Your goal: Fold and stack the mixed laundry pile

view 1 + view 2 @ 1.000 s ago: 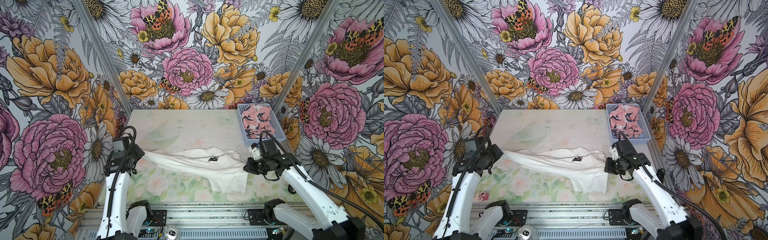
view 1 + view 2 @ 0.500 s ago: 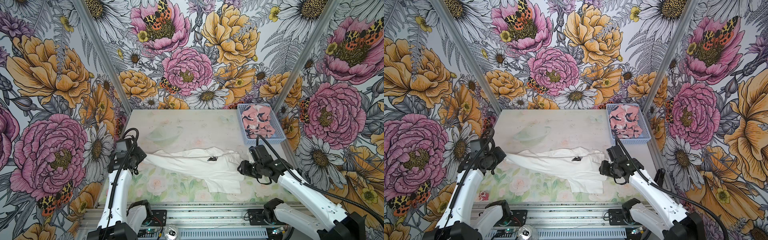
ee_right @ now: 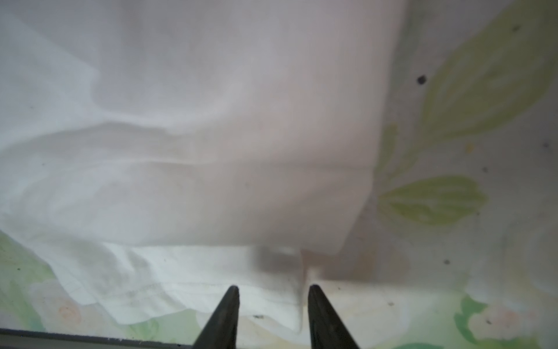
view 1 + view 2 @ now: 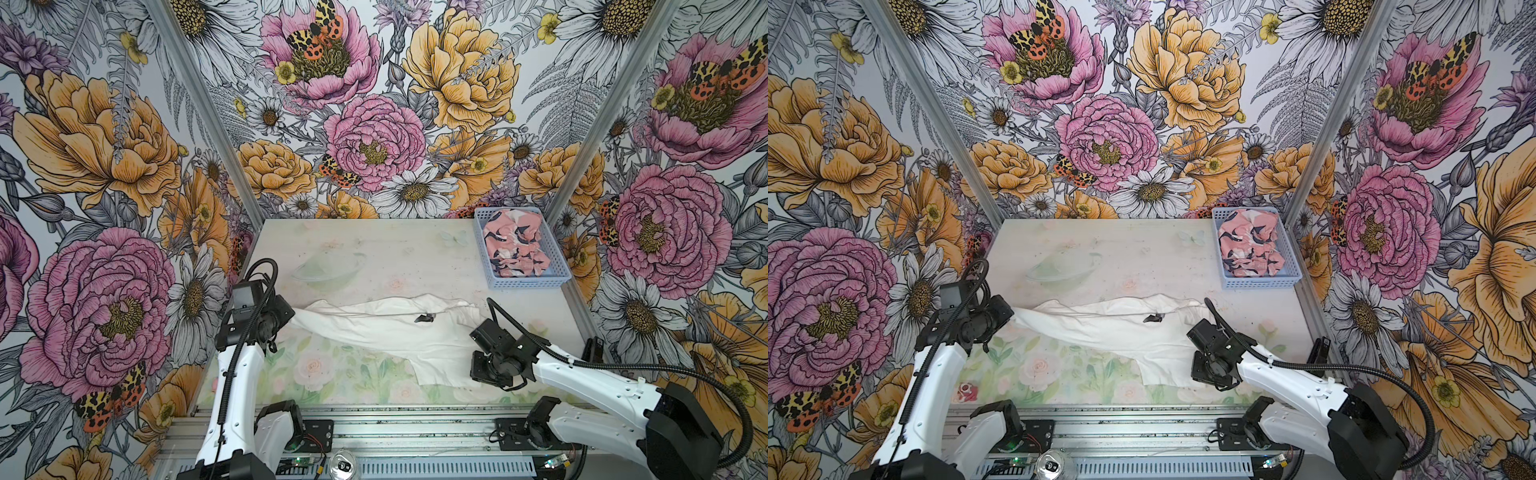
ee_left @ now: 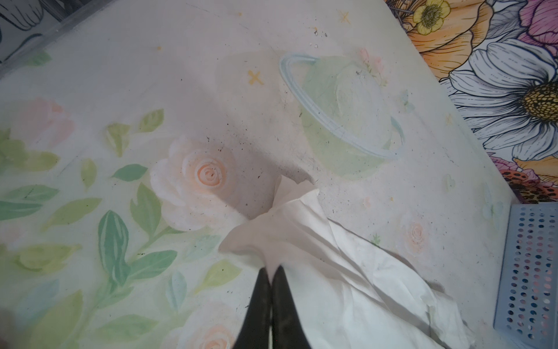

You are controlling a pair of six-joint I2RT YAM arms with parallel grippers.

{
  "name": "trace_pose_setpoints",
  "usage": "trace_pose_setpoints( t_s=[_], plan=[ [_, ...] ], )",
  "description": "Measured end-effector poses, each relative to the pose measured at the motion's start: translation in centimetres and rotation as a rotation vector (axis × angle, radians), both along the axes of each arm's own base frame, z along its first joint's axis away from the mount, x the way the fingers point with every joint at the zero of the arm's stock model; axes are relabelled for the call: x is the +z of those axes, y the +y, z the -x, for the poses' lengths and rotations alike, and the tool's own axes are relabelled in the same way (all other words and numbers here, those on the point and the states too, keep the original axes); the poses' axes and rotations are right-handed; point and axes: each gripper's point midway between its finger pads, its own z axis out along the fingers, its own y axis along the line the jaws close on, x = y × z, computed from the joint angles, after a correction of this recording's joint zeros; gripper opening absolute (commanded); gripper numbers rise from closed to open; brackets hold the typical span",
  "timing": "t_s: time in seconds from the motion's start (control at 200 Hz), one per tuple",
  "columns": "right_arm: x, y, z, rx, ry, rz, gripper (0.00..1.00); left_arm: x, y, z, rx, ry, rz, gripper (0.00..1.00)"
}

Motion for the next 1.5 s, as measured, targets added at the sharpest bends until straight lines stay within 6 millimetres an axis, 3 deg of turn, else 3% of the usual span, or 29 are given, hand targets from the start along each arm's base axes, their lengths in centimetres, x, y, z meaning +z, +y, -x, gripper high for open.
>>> trace_pose_setpoints(
  t_s=[0.255,0.445,0.59,0.681,0.761,0.851,0.951,1.166,1.361,1.496],
  plan=[
    [-1.0,-0.1,0.4,-0.005,0.018,0.036,0.30,-0.4,-0.2,0.2,-0.007,0.004,0.010,0.00],
    [-1.1,0.3,0.2,-0.017,0.006,0.031,0.00,-0.4,-0.3,0.2,-0.008,0.004,0.011,0.00],
    [-0.9,0.3,0.1,-0.017,-0.002,0.023,0.00,-0.3,-0.4,0.2,-0.014,0.002,0.017,0.00],
    [0.5,0.5,-0.1,-0.015,-0.022,0.008,0.00,-0.2,-0.6,0.2,-0.022,-0.006,0.026,0.00],
    [3.8,1.3,-1.7,-0.017,-0.082,-0.038,0.00,0.3,-1.0,0.2,-0.033,-0.025,0.035,0.00],
    [9.5,2.5,-4.8,-0.021,-0.203,-0.119,0.00,1.3,-1.3,0.2,-0.046,-0.061,0.044,0.00],
    [15.9,2.9,-7.8,-0.026,-0.338,-0.186,0.00,3.8,-1.8,-0.3,-0.065,-0.125,0.049,0.00],
    [26.3,0.8,-12.2,-0.024,-0.553,-0.200,0.00,12.7,-2.8,-1.5,-0.105,-0.334,0.034,0.00],
    [33.6,-1.7,-15.4,-0.028,-0.716,-0.172,0.00,21.0,-3.2,-1.5,-0.128,-0.512,0.003,0.00],
    [38.7,-3.5,-17.0,-0.041,-0.841,-0.149,0.00,25.5,-3.5,-1.8,-0.151,-0.601,-0.010,0.00]
  ],
)
